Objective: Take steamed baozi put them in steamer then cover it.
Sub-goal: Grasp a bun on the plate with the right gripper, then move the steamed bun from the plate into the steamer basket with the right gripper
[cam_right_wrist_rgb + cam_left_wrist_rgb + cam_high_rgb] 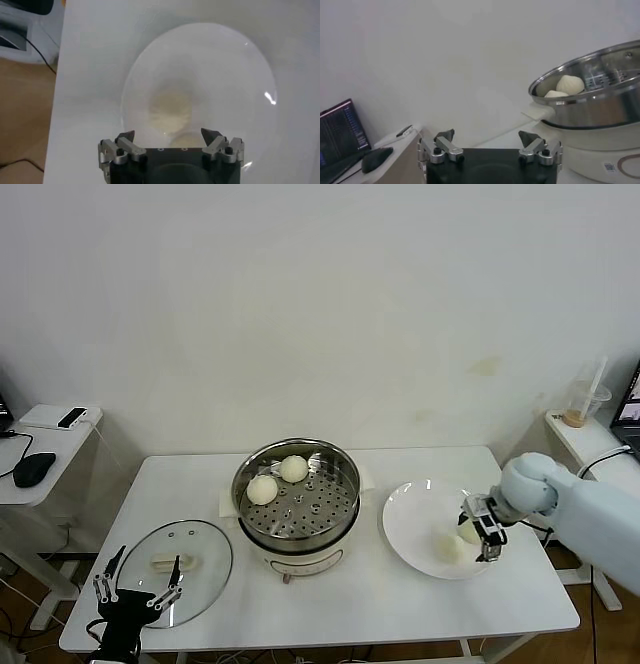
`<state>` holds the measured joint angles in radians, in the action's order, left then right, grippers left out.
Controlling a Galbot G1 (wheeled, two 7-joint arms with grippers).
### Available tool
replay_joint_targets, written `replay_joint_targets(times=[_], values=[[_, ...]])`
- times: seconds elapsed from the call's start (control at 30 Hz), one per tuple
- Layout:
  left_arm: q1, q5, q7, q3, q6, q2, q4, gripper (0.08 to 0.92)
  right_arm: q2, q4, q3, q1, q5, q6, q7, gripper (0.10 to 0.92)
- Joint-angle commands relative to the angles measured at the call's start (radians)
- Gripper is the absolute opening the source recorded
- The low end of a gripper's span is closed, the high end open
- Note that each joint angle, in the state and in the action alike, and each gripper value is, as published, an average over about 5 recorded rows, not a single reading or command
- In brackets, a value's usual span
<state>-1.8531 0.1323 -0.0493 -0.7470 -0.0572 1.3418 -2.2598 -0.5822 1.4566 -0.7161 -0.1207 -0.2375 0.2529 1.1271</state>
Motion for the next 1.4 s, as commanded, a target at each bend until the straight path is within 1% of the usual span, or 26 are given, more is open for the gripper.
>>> replay_joint_targets(times=[0.03,0.17,0.6,0.73,0.87,1.1,1.23,1.4], values=[[-0.002,0.000,0.000,-0.007,-0.001,-0.001,0.003,0.823,-0.077,-0.078,0.043,-0.068,-0.028,-0.009,-0.027,0.823],[-0.003,-0.001,0.000,-0.011,-0.001,-0.001,0.002,0.823,-0.106,-0.094,0.038,-0.074,-0.031,0.002,-0.033,0.811],[-0.002,-0.001,-0.001,-0.011,0.000,0.003,0.001,0.823,-0.119,-0.107,0.032,-0.066,-0.040,0.019,-0.034,0.630],[-0.004,-0.001,-0.002,-0.014,0.000,0.001,-0.002,0.823,-0.105,-0.097,0.028,-0.038,-0.039,0.017,-0.006,0.593],[-0.003,-0.001,-0.002,-0.013,0.000,0.000,-0.004,0.823,-0.085,-0.079,0.018,0.043,-0.017,0.007,0.049,0.586],[-0.001,-0.002,-0.002,-0.009,0.000,-0.002,-0.005,0.823,-0.082,-0.056,-0.024,0.276,0.075,-0.004,0.112,0.585],[-0.001,-0.002,-0.002,-0.009,0.000,-0.004,-0.006,0.823,-0.123,-0.063,-0.074,0.404,0.129,0.001,0.114,0.590],[-0.005,-0.003,-0.002,-0.012,0.001,-0.006,-0.007,0.823,-0.215,-0.074,-0.159,0.572,0.189,0.015,0.106,0.594]])
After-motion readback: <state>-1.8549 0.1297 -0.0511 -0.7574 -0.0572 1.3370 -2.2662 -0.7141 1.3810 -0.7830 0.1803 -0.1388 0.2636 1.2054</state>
